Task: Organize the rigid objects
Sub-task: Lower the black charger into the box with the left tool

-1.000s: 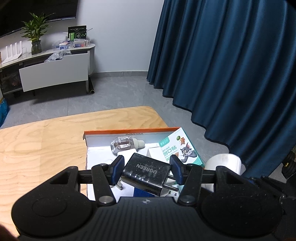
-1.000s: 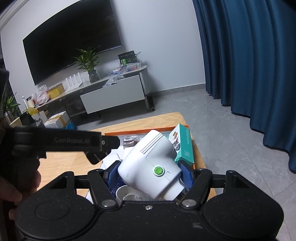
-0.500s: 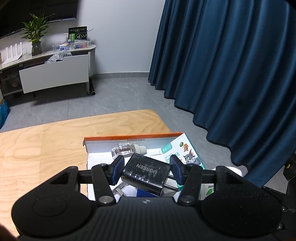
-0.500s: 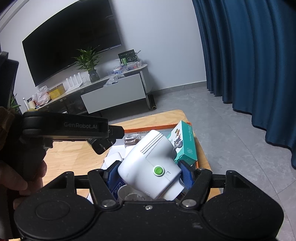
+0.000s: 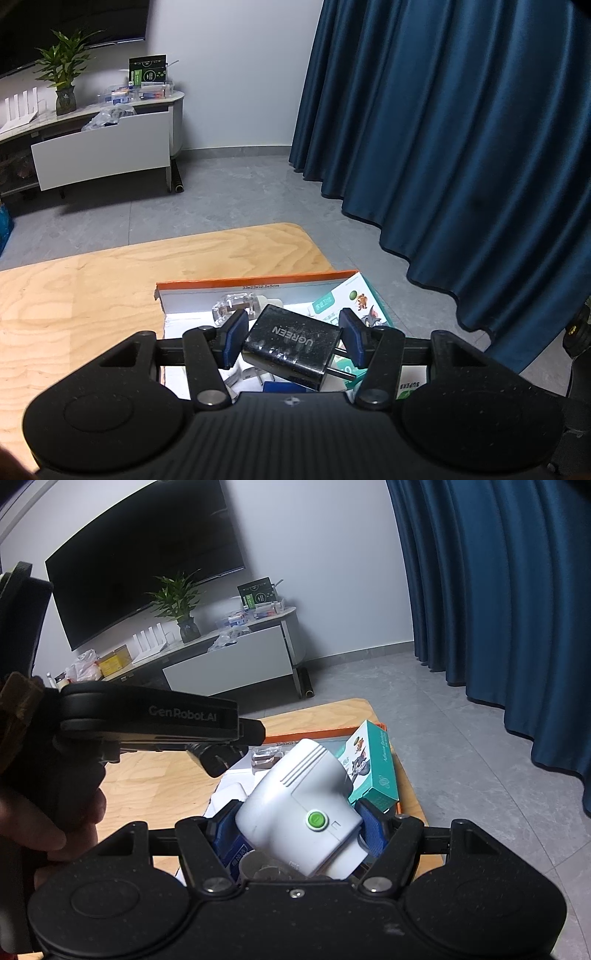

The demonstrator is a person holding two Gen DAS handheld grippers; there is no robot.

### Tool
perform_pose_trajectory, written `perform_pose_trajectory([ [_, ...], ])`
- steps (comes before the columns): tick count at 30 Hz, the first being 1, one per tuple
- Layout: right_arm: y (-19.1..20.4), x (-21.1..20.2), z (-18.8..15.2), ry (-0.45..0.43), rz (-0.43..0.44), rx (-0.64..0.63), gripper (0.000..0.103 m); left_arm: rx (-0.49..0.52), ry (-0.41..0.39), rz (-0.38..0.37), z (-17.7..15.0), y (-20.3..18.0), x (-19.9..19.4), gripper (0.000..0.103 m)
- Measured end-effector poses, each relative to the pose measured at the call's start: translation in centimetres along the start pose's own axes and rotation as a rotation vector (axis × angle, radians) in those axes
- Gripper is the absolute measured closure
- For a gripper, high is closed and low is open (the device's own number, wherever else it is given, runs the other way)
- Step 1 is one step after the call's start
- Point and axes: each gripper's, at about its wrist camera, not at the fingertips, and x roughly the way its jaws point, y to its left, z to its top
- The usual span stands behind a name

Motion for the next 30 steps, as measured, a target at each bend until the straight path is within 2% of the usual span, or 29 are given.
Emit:
perform_pose_trajectory([
  [30, -0.05, 0.24, 0.23, 0.003, 0.000, 0.008, 0.023, 0.013, -0.004, -0.006, 0.70, -0.59, 0.92, 0.049],
])
